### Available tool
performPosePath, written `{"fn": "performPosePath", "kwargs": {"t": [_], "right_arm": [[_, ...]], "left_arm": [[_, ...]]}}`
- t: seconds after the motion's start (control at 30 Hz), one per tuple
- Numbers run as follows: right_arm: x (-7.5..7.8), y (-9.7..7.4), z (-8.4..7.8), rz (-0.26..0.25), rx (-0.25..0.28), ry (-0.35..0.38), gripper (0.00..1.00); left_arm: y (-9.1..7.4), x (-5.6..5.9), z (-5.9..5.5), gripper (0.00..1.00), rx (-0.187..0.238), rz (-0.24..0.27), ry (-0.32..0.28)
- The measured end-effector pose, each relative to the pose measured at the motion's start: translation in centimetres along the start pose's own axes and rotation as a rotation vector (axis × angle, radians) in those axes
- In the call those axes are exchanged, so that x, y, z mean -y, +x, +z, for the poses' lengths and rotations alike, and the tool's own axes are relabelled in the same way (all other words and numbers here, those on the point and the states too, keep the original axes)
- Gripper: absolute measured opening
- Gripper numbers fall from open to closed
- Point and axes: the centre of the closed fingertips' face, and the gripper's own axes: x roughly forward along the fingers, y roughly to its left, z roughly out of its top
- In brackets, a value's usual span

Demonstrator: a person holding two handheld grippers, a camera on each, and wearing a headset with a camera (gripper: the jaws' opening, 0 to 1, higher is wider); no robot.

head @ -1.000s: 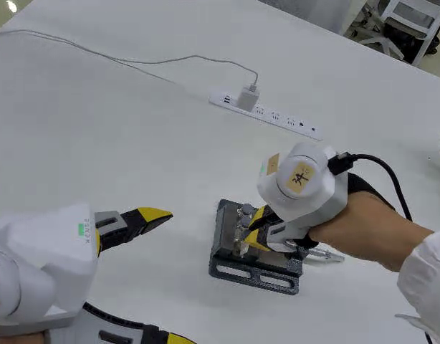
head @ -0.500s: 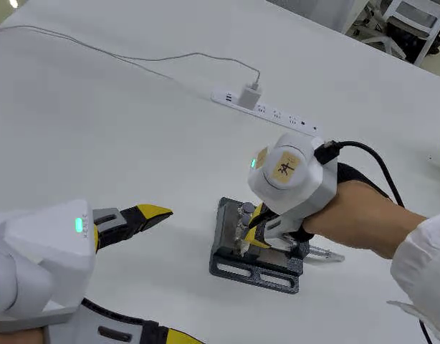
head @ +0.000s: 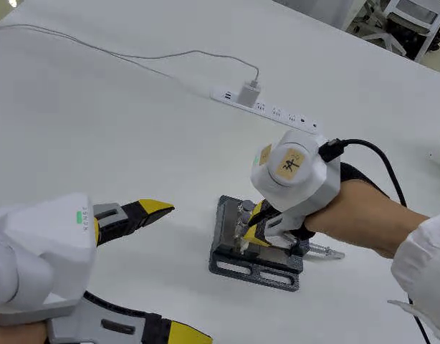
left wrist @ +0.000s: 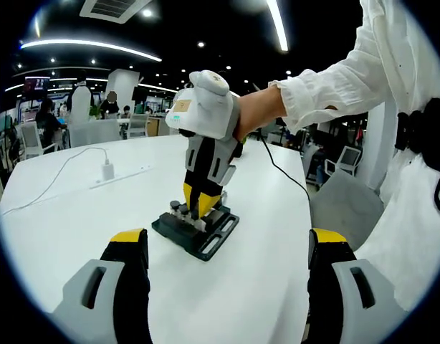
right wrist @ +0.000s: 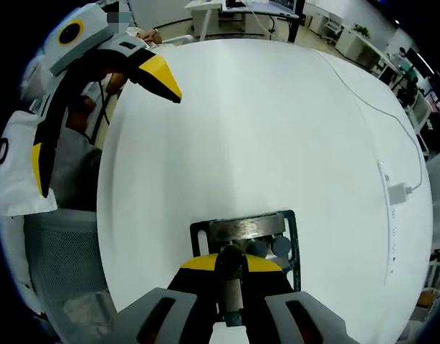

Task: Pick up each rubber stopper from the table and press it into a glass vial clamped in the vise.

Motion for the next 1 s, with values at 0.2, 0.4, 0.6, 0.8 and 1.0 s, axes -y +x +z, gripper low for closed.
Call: {"fn": "performPosePath", "kwargs": {"t": [0.2,0.4,0.6,0.8,1.0], "right_arm": [[0.0,0.0,0.2,-0.006,0.016,0.006,0.09],[-0.1,-0.7,0.1,-0.011,0.036,0.018,0.09],[0.3,-2.0,-0.2,-0.039,0.079,0.033,0.05],[0.1,-2.0,-0.1,-0.02,0.132,0.077,0.03],[0.1,-1.6,0.2,-0.017,0.166,0.095,0.0]], "left_arm": [[-0.1,0.1,-0.1,0.92,-0.004,0.001,-0.001],[0.0,0.1,0.0,0.92,-0.001,0.002,0.0],[0.1,0.1,0.0,0.92,-0.001,-0.002,0.001],[0.2,0.2,0.0,0.92,-0.005,-0.005,0.003],[0.3,0.3,-0.1,0.92,-0.008,-0.007,0.0]]}}
